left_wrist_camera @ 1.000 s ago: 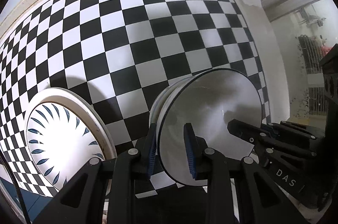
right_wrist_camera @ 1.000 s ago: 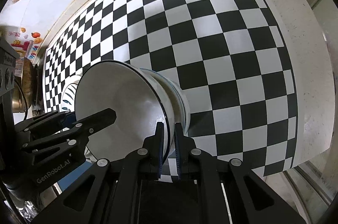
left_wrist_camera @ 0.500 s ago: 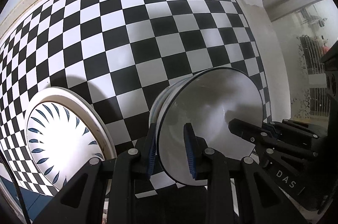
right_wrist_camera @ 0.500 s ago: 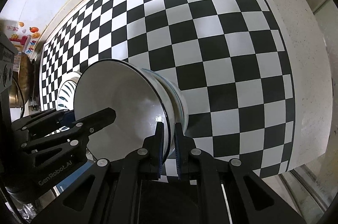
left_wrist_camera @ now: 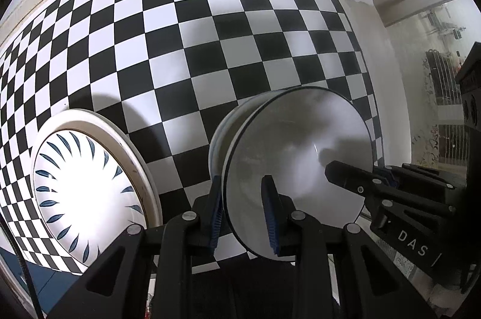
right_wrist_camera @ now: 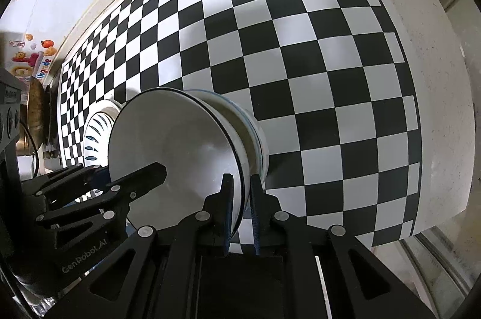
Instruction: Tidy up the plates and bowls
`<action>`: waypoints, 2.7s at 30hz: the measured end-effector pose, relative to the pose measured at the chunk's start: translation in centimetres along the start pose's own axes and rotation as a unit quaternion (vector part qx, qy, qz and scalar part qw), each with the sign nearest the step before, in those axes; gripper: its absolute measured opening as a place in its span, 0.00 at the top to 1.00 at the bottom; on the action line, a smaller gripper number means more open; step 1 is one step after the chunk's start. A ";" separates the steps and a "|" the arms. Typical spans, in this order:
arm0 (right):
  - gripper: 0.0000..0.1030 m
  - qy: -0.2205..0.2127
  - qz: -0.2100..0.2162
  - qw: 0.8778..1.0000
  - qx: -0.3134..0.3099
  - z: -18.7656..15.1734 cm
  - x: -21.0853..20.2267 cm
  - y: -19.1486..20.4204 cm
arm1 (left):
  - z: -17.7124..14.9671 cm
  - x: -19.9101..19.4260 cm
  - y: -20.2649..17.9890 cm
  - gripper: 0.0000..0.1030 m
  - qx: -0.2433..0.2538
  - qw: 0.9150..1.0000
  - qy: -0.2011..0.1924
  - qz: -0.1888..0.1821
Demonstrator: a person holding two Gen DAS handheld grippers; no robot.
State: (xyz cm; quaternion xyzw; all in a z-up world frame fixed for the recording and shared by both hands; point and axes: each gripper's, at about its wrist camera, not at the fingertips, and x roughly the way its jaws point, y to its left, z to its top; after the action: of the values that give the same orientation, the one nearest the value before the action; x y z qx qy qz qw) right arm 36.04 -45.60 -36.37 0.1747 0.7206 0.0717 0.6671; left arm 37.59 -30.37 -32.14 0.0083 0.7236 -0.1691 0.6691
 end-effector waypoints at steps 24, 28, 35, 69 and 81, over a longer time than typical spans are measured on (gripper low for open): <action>0.86 -0.014 -0.003 1.000 0.009 -0.4 -0.8 -0.2 | -0.3 -0.2 0.0 0.78 0.010 0.999 -0.013 0.038; 0.86 -0.018 -0.003 1.000 0.008 -0.7 -1.1 0.0 | -0.9 -1.4 -0.4 0.78 0.017 0.998 -0.031 0.048; 0.86 -0.058 -0.029 0.998 -0.017 -3.0 -3.9 1.8 | -4.1 -5.9 -1.2 0.78 0.041 0.993 -0.092 0.062; 0.16 -0.259 -0.055 0.962 -0.061 -20.3 -20.2 11.1 | -18.3 -20.8 2.3 0.70 0.028 0.972 -0.228 0.048; 0.13 -0.257 -0.037 0.964 -0.052 -18.3 -19.7 10.6 | -16.1 -19.7 2.3 0.70 0.027 0.975 -0.217 0.041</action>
State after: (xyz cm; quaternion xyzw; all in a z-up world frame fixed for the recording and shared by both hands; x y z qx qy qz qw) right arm 20.59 -40.20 -12.51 0.1257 0.5257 0.0373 0.8405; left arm 24.66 -19.82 -12.76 0.0191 0.5555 -0.1587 0.8160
